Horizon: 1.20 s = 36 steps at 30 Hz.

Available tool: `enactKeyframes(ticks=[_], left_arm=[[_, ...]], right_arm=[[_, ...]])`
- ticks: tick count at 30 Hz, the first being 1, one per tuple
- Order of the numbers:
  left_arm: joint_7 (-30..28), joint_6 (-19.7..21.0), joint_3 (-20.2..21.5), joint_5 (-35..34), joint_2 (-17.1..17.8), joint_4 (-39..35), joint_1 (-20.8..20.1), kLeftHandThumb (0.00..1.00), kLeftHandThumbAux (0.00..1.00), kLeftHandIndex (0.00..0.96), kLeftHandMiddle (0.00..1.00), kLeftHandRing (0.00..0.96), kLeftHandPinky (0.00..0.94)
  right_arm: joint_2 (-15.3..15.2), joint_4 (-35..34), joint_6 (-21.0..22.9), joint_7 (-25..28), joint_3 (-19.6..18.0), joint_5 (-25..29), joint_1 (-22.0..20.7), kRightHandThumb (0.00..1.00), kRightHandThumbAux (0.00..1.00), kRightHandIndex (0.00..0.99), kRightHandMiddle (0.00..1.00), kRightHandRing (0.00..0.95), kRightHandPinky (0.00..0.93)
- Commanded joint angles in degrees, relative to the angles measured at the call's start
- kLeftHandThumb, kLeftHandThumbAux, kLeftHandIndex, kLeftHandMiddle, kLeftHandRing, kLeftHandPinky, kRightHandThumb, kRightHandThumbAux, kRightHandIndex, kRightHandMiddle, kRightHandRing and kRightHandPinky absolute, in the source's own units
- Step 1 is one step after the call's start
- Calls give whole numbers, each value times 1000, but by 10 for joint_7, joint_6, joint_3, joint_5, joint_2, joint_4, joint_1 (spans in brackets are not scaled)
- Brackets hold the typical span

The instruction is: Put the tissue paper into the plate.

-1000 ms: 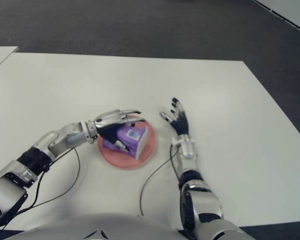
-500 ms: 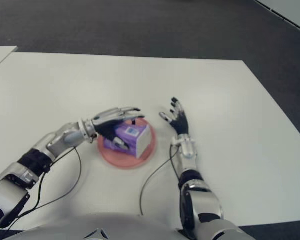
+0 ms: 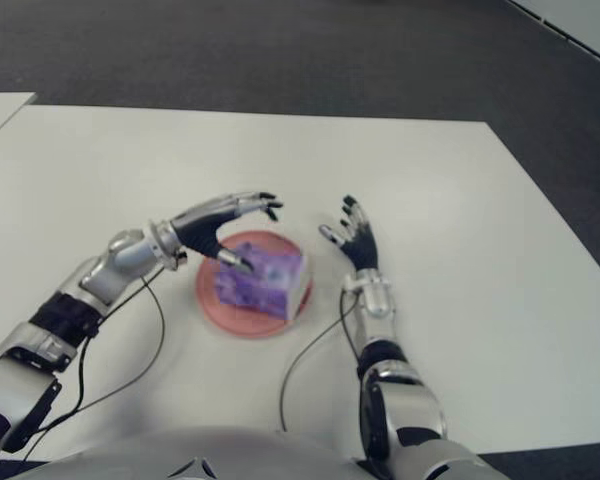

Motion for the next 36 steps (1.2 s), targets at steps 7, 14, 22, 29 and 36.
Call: enactKeyframes(ticks=[7,14,22,29,36], left_arm=[[-94,70,28,-68,7,-35,-16,0,433,0,0,0,0],[-117,130,54,-137,-37,-21,-14,0,432,0,0,0,0],[-103,130,71,-116,-41,-18,-13,0,461,0,0,0,0],[-68,130,72,-42,-27,-37,-8,0,513,0,0,0,0],[-45,122,80,-24,-26,-34,-4,0,542,0,0,0,0]], right_arm=[[13,18,25,-13,3,-6,40,26,647,0,0,0,0],[12,27,5,-15,4,-10,39,3,661,0,0,0,0],[13,31,8,6,0,3,35,3,618,0,0,0,0],[12,32,-3,5,0,0,38,1,591,0,0,0,0],[9,32,-1,-1,3,-7,38,0,582,0,0,0,0]])
